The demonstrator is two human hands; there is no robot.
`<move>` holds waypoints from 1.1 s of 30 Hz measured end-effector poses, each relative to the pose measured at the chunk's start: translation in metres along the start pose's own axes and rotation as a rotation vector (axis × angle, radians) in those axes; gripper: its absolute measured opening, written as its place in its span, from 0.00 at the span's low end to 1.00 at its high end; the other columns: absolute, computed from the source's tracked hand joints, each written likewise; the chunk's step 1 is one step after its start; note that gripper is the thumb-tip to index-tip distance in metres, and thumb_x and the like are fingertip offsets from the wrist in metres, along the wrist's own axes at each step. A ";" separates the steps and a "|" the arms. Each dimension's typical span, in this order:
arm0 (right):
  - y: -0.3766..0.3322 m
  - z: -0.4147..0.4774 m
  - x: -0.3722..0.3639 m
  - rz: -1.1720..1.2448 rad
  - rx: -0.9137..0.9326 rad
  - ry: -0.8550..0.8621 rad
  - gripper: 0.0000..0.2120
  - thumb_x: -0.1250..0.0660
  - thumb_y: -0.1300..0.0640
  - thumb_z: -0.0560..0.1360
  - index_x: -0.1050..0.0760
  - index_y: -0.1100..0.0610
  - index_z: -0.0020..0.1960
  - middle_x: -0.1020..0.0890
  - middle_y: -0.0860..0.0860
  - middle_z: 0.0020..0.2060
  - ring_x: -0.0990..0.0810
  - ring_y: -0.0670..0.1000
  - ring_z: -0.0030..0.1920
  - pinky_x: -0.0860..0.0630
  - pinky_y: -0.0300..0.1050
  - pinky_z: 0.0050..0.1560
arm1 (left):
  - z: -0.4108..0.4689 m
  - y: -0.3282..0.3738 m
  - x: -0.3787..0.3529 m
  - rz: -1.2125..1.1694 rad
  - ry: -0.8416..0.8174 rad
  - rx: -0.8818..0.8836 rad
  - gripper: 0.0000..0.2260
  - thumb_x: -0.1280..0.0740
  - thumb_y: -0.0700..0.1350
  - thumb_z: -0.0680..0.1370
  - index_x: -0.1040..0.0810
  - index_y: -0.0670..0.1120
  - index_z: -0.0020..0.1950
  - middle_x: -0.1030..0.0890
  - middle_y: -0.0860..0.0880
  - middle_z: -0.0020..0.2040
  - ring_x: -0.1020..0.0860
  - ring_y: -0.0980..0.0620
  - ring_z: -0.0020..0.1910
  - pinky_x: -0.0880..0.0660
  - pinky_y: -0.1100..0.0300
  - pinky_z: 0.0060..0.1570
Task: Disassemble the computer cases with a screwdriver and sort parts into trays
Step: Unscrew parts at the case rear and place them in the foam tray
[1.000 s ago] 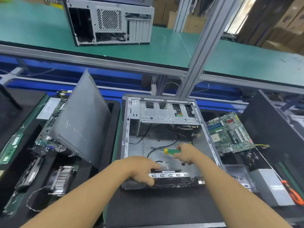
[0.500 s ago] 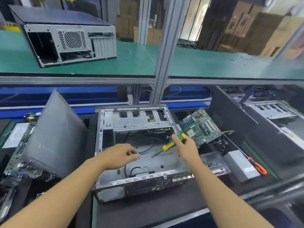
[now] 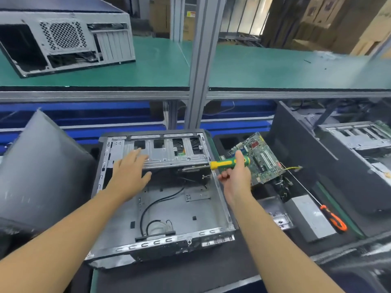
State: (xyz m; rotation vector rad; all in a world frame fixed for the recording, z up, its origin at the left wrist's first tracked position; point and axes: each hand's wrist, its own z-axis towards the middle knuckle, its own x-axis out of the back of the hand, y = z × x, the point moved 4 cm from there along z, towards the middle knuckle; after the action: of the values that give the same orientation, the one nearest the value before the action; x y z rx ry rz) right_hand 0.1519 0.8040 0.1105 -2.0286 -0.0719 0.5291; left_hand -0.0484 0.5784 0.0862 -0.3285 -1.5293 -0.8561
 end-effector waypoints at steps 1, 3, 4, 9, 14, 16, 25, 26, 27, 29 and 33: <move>0.001 0.004 -0.007 -0.024 0.011 -0.030 0.17 0.34 0.42 0.78 0.30 0.56 0.49 0.34 0.46 0.21 0.34 0.45 0.22 0.29 0.42 0.24 | -0.002 -0.001 -0.004 -0.027 -0.020 -0.001 0.21 0.34 0.51 0.79 0.30 0.51 0.72 0.39 0.48 0.78 0.40 0.46 0.77 0.45 0.45 0.73; 0.007 0.013 -0.022 -0.073 0.030 -0.120 0.18 0.33 0.42 0.78 0.29 0.57 0.48 0.33 0.46 0.21 0.33 0.46 0.22 0.28 0.42 0.24 | -0.010 0.001 -0.010 -0.096 0.015 -0.062 0.15 0.31 0.48 0.78 0.24 0.53 0.65 0.31 0.52 0.71 0.33 0.47 0.71 0.41 0.46 0.68; 0.012 0.017 -0.029 -0.105 0.036 -0.167 0.18 0.32 0.42 0.77 0.29 0.57 0.48 0.32 0.46 0.22 0.33 0.46 0.22 0.28 0.42 0.24 | -0.014 0.003 -0.009 -0.109 0.056 -0.115 0.12 0.31 0.48 0.77 0.21 0.54 0.60 0.28 0.55 0.65 0.30 0.49 0.66 0.39 0.47 0.65; 0.026 0.026 -0.036 -0.089 -0.005 -0.252 0.15 0.31 0.46 0.78 0.29 0.58 0.50 0.33 0.47 0.23 0.32 0.48 0.24 0.27 0.45 0.27 | -0.034 0.018 0.005 -0.223 0.002 -0.262 0.11 0.37 0.57 0.75 0.19 0.54 0.51 0.25 0.59 0.54 0.26 0.57 0.55 0.32 0.58 0.58; 0.017 0.016 -0.031 -0.016 -0.048 -0.380 0.07 0.35 0.55 0.81 0.28 0.58 0.52 0.24 0.54 0.30 0.20 0.53 0.31 0.20 0.47 0.33 | -0.064 0.051 -0.014 -0.472 -0.920 -0.128 0.18 0.32 0.68 0.70 0.20 0.63 0.56 0.18 0.63 0.54 0.20 0.60 0.52 0.22 0.55 0.57; 0.016 0.003 -0.029 -0.112 -0.059 -0.462 0.03 0.36 0.59 0.82 0.29 0.58 0.52 0.18 0.57 0.37 0.17 0.56 0.34 0.19 0.46 0.33 | -0.072 0.061 -0.021 -0.488 -1.053 -0.177 0.20 0.29 0.64 0.71 0.22 0.62 0.62 0.19 0.63 0.57 0.21 0.62 0.56 0.25 0.62 0.60; 0.046 -0.085 0.003 -0.498 -0.160 -0.352 0.05 0.44 0.62 0.74 0.30 0.57 0.45 0.23 0.51 0.30 0.30 0.49 0.26 0.34 0.40 0.25 | -0.105 0.057 -0.039 -0.340 -0.870 -0.254 0.21 0.28 0.56 0.75 0.26 0.61 0.67 0.23 0.63 0.57 0.24 0.61 0.55 0.31 0.65 0.55; 0.049 -0.095 0.009 -0.509 -0.125 -0.318 0.05 0.43 0.60 0.76 0.29 0.56 0.44 0.24 0.51 0.29 0.30 0.48 0.25 0.37 0.40 0.24 | -0.108 0.056 -0.036 -0.338 -0.810 -0.259 0.21 0.28 0.56 0.75 0.25 0.60 0.67 0.22 0.62 0.59 0.24 0.59 0.57 0.31 0.64 0.57; 0.052 -0.105 0.014 -0.513 -0.077 -0.286 0.07 0.42 0.57 0.79 0.29 0.56 0.43 0.24 0.50 0.29 0.30 0.48 0.25 0.37 0.40 0.24 | -0.110 0.056 -0.033 -0.321 -0.752 -0.274 0.21 0.29 0.56 0.75 0.25 0.60 0.67 0.22 0.60 0.60 0.24 0.57 0.58 0.31 0.63 0.58; 0.057 -0.126 0.024 -0.495 0.028 -0.243 0.09 0.41 0.54 0.82 0.28 0.55 0.44 0.22 0.50 0.29 0.28 0.48 0.26 0.33 0.40 0.24 | -0.115 0.058 -0.026 -0.229 -0.654 -0.339 0.21 0.30 0.56 0.76 0.25 0.58 0.69 0.21 0.57 0.63 0.23 0.54 0.60 0.31 0.63 0.57; 0.080 -0.178 0.053 -0.389 0.048 -0.254 0.03 0.42 0.58 0.83 0.30 0.56 0.52 0.19 0.51 0.33 0.24 0.52 0.27 0.30 0.41 0.24 | -0.127 0.061 -0.020 -0.150 -0.483 -0.447 0.22 0.33 0.54 0.79 0.28 0.53 0.73 0.22 0.53 0.68 0.24 0.52 0.65 0.34 0.65 0.54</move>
State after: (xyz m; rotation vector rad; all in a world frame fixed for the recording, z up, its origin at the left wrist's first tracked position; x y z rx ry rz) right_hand 0.2569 0.6319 0.0976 -1.8288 -0.5890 0.5283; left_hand 0.0885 0.5393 0.0784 -0.7990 -1.8092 -1.3078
